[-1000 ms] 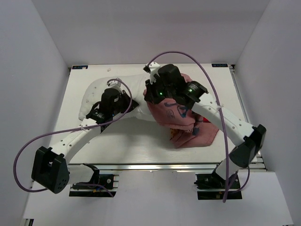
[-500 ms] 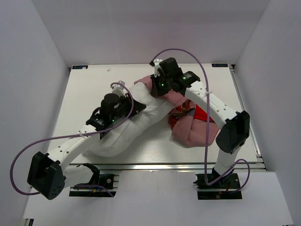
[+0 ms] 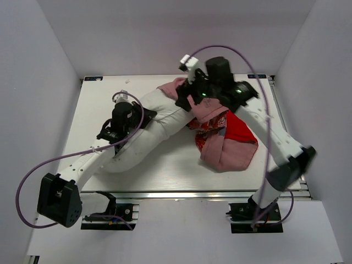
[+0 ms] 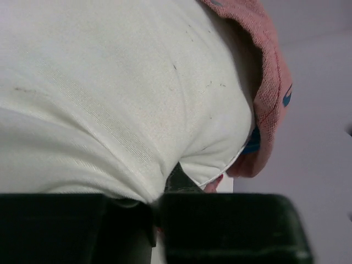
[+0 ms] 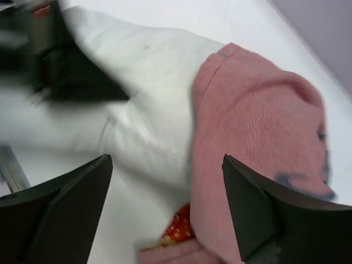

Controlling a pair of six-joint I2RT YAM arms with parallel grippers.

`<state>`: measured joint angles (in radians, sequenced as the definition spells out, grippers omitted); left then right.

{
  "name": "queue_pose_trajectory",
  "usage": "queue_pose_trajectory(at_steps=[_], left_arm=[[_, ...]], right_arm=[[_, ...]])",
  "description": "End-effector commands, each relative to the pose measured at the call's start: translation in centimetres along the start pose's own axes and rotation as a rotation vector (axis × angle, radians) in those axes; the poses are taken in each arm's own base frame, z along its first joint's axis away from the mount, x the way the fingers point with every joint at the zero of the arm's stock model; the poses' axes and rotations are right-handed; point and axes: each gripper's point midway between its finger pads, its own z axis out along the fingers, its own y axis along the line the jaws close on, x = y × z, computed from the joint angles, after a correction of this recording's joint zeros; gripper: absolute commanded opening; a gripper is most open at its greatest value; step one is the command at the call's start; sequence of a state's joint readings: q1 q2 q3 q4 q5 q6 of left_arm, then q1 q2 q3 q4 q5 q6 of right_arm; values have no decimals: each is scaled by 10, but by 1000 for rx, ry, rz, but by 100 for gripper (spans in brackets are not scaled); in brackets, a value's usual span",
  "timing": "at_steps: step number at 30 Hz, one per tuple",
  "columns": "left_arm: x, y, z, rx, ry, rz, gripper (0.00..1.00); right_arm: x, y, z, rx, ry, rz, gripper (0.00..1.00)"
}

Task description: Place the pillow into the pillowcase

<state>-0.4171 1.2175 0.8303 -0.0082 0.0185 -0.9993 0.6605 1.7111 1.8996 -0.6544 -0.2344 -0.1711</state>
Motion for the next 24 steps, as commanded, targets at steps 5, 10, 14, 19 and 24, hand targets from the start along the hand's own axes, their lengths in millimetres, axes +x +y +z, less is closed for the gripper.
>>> queue_pose_trajectory(at_steps=[5, 10, 14, 19, 24], left_arm=[[-50, 52, 22, -201, -85, -56, 28], [-49, 75, 43, -233, -10, -94, 28], [-46, 78, 53, -225, 29, -102, 27], [-41, 82, 59, -220, 73, -112, 26], [-40, 84, 62, -214, 88, -118, 25]], right_arm=[[39, 37, -95, -62, -132, -257, 89], [103, 23, -84, -23, 6, -16, 86], [146, 11, -57, 62, 84, 160, 78], [163, -16, -19, 180, 101, 286, 76], [167, -43, 22, 250, 106, 349, 77]])
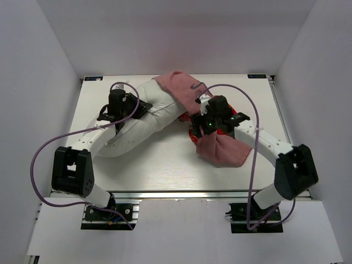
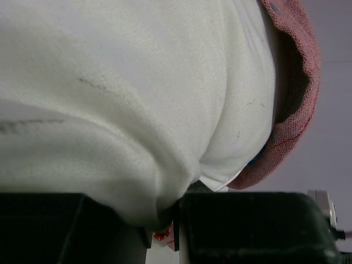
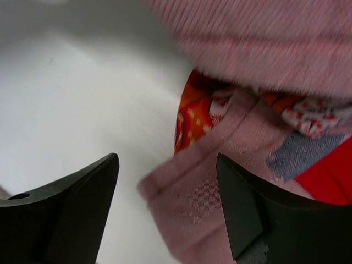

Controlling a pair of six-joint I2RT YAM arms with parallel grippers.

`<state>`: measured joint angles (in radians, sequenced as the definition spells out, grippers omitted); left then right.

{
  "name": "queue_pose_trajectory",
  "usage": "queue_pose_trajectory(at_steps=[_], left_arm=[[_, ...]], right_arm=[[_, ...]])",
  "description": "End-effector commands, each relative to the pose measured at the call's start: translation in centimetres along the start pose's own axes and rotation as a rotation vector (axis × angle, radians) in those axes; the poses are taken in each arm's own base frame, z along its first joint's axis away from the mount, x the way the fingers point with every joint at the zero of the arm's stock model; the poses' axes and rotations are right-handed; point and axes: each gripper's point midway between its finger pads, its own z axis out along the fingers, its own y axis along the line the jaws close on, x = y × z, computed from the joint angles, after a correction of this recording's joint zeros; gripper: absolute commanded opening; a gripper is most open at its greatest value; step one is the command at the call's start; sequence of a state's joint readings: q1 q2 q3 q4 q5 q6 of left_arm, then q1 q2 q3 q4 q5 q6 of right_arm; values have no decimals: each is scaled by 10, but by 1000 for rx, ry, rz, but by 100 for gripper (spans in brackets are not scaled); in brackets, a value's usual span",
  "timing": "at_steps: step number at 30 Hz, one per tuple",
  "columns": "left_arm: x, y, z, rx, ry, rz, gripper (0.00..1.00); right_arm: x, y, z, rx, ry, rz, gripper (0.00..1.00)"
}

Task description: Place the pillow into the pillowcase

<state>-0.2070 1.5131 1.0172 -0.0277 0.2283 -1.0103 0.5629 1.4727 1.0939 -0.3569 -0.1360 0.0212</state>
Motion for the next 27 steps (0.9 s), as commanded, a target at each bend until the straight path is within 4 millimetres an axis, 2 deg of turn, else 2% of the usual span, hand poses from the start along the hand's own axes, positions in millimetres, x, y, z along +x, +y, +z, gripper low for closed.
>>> queue_pose_trajectory(at_steps=[1, 4, 5, 8, 11, 12, 13, 14, 16, 17, 19, 20, 22, 23, 25, 26, 27], left_arm=[[-2, 39, 7, -124, 5, -12, 25], [-1, 40, 7, -127, 11, -13, 25], [-1, 40, 7, -127, 11, -13, 25], [-1, 41, 7, -132, 15, -13, 25], [-3, 42, 6, -137, 16, -12, 25], [-7, 40, 5, -137, 8, -5, 25], [-9, 41, 5, -141, 7, -4, 25], [-12, 40, 4, -142, 1, 2, 25], [-18, 36, 3, -141, -7, 29, 25], [-19, 33, 2, -135, -3, 41, 24], [-23, 22, 1, -112, 1, 75, 23], [-21, 17, 0, -93, 21, 97, 23], [-23, 4, -3, -65, 43, 119, 22], [-19, -1, -4, -45, 68, 144, 22], [-16, -10, -6, -30, 91, 160, 22], [-18, -21, -7, -9, 93, 176, 22], [-11, -26, -8, -4, 116, 193, 22]], right_arm=[[-59, -12, 15, 65, -170, 59, 77], [-77, -25, 37, 117, -195, 94, 77], [-81, -38, 49, 181, -194, 116, 76], [-92, -55, 70, 233, -207, 130, 73], [-106, -73, 78, 315, -232, 123, 53], [-119, -82, 72, 358, -267, 112, 42], [-123, -88, 68, 378, -278, 117, 12], [-133, -91, 57, 389, -307, 120, 0], [-141, -96, 39, 398, -355, 126, 0], [-157, -90, 12, 388, -430, 118, 0], [-164, -84, -11, 373, -522, 81, 0], [-178, -71, -42, 337, -603, 63, 0], [-183, -60, -64, 300, -657, 47, 0], [-192, -46, -87, 253, -708, 35, 0], [-203, -29, -116, 199, -762, 43, 0], [-206, -18, -123, 162, -772, 31, 0], [-210, -12, -130, 145, -787, 32, 0]])
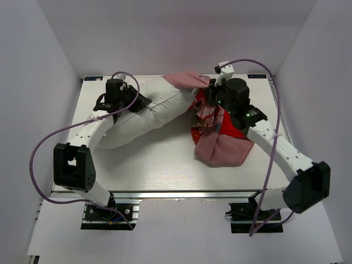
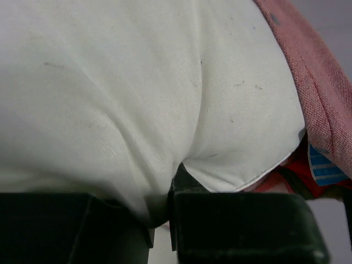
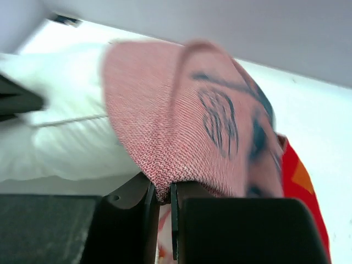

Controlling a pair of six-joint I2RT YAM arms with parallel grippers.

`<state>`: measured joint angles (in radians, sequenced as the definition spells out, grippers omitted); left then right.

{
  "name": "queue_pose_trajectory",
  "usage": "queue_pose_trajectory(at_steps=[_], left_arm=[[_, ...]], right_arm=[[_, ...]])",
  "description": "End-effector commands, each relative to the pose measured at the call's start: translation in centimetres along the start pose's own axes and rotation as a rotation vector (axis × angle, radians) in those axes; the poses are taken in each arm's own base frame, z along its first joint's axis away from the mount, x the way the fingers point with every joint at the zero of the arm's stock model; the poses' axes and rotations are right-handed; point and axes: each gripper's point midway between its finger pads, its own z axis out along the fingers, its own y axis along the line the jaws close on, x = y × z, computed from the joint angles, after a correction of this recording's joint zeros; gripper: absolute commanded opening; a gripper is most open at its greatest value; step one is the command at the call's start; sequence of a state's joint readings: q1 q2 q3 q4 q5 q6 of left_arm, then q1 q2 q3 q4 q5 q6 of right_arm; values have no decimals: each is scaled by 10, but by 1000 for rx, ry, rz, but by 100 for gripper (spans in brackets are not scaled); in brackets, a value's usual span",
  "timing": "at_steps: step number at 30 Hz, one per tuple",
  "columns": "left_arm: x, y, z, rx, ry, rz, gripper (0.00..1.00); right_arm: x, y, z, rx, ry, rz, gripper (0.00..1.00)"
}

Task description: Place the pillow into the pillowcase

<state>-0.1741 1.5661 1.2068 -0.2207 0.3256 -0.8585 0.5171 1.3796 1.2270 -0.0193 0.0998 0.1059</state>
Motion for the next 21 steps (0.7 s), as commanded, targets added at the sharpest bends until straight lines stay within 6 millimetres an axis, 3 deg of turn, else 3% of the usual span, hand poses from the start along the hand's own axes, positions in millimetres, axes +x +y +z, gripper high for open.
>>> queue_pose_trajectory(at_steps=[1, 4, 5, 9, 10, 11, 14, 15, 16, 18, 19, 20, 21], left_arm=[[5, -13, -4, 1, 43, 84, 22], [16, -37, -3, 41, 95, 124, 22], [18, -53, -5, 67, 102, 153, 22], [38, -80, -11, 106, 168, 200, 22], [41, -87, -15, 120, 180, 209, 22], [48, -94, -20, 137, 193, 231, 22], [57, -108, -44, 176, 213, 248, 22], [62, -108, -51, 179, 229, 247, 22], [60, -115, -65, 200, 216, 254, 22], [60, -116, -76, 197, 207, 259, 22], [57, -121, -87, 209, 187, 265, 22], [52, -118, -87, 180, 156, 272, 23], [40, -113, -87, 143, 109, 282, 24]], right_arm=[[-82, 28, -31, -105, -231, 30, 0], [-106, 48, -43, -171, -266, 37, 0], [-107, 59, -45, -210, -254, 38, 0], [-120, 86, -46, -297, -226, 47, 0], [-118, 91, -42, -308, -210, 49, 0], [-130, 99, -46, -338, -225, 48, 0], [-122, 112, -32, -377, -152, 62, 0], [-129, 116, -33, -391, -144, 74, 0], [-121, 121, -20, -402, -107, 85, 0], [-123, 125, -12, -413, -89, 106, 0], [-105, 124, 4, -397, -32, 115, 0], [-97, 124, 11, -388, -9, 115, 0], [-75, 118, 30, -353, 42, 108, 0]])
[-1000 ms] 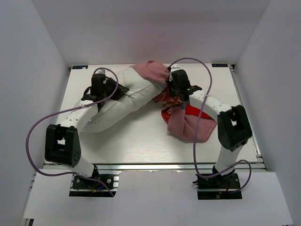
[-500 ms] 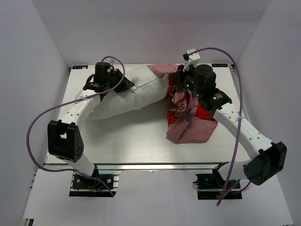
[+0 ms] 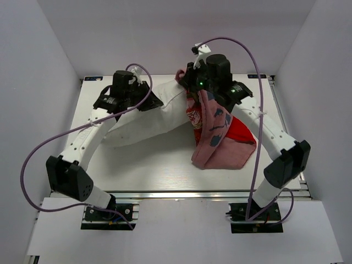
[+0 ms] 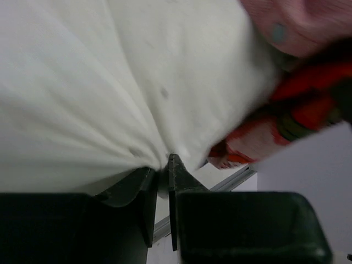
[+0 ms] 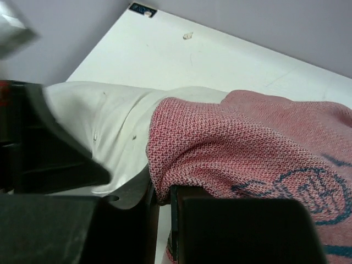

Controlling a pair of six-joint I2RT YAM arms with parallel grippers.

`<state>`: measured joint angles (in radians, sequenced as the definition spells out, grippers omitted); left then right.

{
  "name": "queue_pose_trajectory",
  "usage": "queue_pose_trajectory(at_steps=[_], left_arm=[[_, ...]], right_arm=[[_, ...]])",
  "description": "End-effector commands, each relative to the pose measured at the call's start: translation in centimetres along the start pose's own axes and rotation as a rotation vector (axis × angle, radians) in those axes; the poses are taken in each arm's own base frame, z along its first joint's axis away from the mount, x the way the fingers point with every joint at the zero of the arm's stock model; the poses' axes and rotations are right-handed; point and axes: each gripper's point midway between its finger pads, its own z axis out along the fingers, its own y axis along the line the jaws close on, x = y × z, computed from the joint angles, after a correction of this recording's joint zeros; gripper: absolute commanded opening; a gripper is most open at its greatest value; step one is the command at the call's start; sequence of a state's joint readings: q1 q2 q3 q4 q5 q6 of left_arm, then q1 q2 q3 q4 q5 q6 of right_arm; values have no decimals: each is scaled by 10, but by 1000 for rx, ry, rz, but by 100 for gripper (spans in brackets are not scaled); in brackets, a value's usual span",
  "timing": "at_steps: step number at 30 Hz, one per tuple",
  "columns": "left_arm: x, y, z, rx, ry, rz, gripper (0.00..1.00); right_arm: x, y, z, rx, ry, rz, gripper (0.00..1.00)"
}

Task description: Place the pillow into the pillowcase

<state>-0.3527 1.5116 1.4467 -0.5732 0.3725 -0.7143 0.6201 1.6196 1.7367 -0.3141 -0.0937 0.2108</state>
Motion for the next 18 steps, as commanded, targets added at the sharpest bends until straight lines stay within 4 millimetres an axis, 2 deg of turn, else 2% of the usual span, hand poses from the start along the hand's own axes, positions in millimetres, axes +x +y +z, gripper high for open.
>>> queue_pose_trajectory(at_steps=[1, 2, 3, 4, 6, 7, 8, 9, 11, 12, 14, 15, 16, 17, 18], left_arm=[[-17, -26, -39, 36, -94, 72, 25], [-22, -18, -36, 9, -106, 64, 25], [-29, -8, -32, -26, -127, 54, 27], [-34, 5, -28, -57, -138, 37, 28], [-41, 25, -13, -114, -148, 25, 30], [-43, 33, -9, -131, -146, 22, 30], [-43, 41, 1, -147, -131, 20, 32], [-42, 42, 4, -147, -123, 22, 34], [-45, 39, 4, -141, -119, 48, 35], [-45, 36, 1, -130, -121, 60, 37], [-46, 34, -7, -127, -137, 94, 38], [-47, 36, -9, -137, -147, 104, 39], [-44, 38, -9, -140, -140, 120, 40], [-41, 41, -7, -146, -129, 124, 40], [-35, 47, -2, -151, -100, 125, 40]], right_arm=[[-1, 11, 27, -49, -6, 22, 0], [10, 4, 35, -31, 20, 19, 0], [29, -7, 50, -7, 64, 10, 0], [37, -23, 57, 45, 75, -19, 0], [59, -41, 71, 73, 125, -54, 0], [62, -54, 72, 111, 134, -71, 7], [65, -61, 73, 110, 148, -96, 20], [61, -59, 67, 83, 144, -110, 28], [50, -51, 52, -10, 127, -151, 47], [29, -28, 30, -115, 86, -179, 51], [15, -12, 1, -206, 69, -278, 59], [-4, 5, -27, -245, 22, -316, 61], [-9, 20, -45, -307, 4, -336, 64], [-4, 23, -57, -321, 13, -343, 65], [-10, 33, -84, -337, -7, -370, 65]])
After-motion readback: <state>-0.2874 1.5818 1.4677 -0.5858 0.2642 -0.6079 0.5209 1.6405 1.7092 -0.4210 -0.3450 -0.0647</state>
